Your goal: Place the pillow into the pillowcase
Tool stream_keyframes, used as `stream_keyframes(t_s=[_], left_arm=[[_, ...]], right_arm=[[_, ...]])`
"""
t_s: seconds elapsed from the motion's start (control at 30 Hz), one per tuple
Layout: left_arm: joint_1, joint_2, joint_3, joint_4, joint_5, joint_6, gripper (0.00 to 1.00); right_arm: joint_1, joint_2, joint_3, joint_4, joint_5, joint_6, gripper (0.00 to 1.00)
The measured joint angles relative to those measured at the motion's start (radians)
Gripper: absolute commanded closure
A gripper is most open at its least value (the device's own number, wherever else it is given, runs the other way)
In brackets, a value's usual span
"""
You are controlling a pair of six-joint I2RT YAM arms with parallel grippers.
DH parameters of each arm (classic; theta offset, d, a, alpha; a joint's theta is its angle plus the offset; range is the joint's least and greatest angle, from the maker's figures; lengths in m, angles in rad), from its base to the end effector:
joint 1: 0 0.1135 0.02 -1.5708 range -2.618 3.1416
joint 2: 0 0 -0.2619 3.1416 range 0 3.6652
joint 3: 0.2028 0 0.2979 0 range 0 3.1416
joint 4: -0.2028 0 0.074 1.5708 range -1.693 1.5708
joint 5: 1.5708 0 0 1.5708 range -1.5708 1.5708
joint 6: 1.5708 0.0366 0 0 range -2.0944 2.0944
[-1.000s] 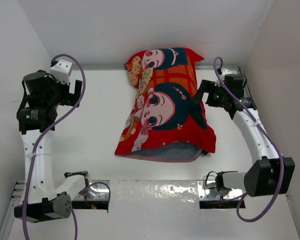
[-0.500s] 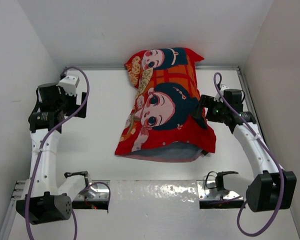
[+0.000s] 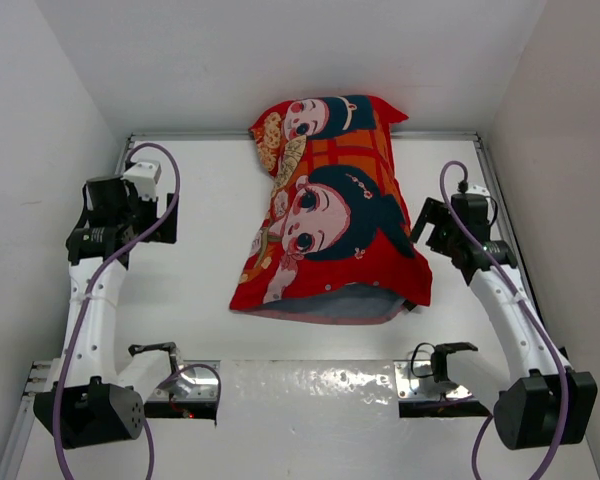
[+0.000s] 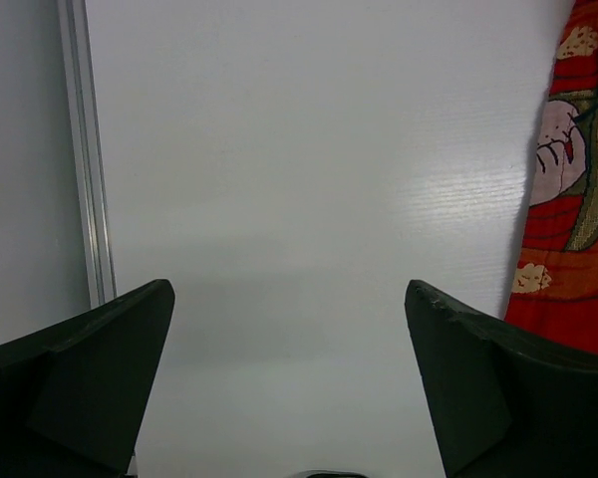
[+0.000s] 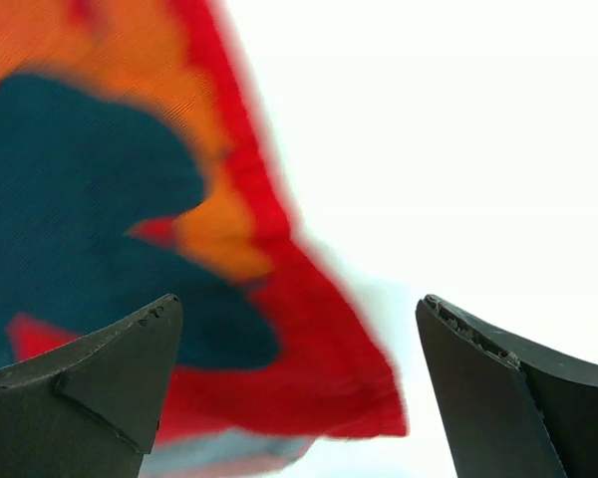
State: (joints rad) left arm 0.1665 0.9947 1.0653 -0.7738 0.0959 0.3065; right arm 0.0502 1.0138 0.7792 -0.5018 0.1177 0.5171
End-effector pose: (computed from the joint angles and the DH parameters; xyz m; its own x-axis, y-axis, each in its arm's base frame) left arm 0.2455 0.0377 0.3422 -0.6360 0.1977 -0.7459 0.1038 0.9798 0.1711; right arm 0.2609 0.0088 0.2522 -0.5647 0.4632 -0.6830 0.3638 0.8826 0.2977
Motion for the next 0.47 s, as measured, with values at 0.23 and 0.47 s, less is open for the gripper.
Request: stream_keyframes(t_s=[0.23,0.47], left_arm=[[0.0,0.0,-0.012,0.008,-0.009,-0.01,0.0],[0.0,0.0,-0.014,0.016,-0.011,-0.021,0.0]], right_arm=[[0.0,-0.016,0.0,-0.001,0.261,0.055,0.01],[0.0,-0.074,-0.002,0.007,0.373,0.059,0.01]])
